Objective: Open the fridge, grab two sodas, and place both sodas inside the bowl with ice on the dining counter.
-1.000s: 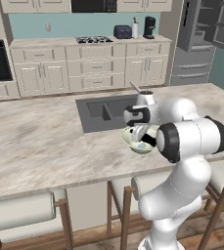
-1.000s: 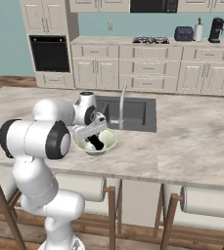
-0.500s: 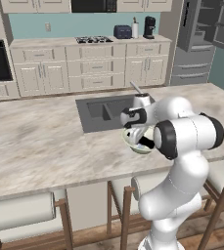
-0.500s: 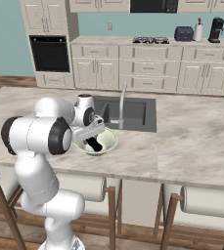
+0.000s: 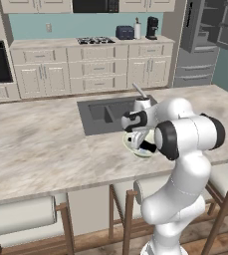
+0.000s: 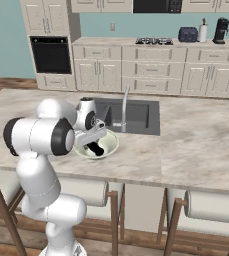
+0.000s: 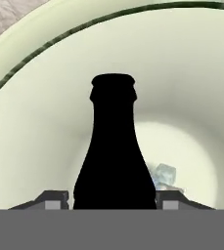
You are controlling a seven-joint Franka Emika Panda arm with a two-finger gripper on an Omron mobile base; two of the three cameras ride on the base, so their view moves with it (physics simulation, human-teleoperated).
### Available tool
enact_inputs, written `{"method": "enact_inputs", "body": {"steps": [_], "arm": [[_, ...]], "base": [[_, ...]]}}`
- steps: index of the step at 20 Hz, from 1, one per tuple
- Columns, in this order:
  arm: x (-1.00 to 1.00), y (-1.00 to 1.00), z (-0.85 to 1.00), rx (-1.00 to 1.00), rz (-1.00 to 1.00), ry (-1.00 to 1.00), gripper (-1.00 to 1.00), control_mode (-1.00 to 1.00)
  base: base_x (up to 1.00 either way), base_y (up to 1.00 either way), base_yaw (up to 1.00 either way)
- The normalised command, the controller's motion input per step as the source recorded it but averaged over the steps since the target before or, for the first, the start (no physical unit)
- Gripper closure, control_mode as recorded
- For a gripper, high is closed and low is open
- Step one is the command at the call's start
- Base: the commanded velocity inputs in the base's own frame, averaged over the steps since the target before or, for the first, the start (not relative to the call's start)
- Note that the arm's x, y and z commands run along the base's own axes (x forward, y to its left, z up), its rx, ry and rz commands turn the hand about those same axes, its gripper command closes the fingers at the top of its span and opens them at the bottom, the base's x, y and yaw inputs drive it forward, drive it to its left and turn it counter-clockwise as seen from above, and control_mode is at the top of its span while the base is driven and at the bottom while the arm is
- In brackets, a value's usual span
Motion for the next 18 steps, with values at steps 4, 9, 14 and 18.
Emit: {"method": "enact_inputs", "body": {"steps": [4, 9, 14, 18], "arm": [[0.1, 0.0, 0.0, 0.03, 0.07, 0.0, -1.0, -1.0], [0.02, 0.0, 0.13, 0.04, 0.05, -0.01, -1.0, -1.0], [-0.06, 0.0, 0.53, 0.03, 0.01, -0.06, -1.0, -1.0], [-0.22, 0.0, 0.7, 0.03, 0.0, -0.07, -1.0, -1.0]], "base": [[0.0, 0.0, 0.0], [0.0, 0.0, 0.0], [0.0, 0.0, 0.0], [0.0, 0.0, 0.0]]}}
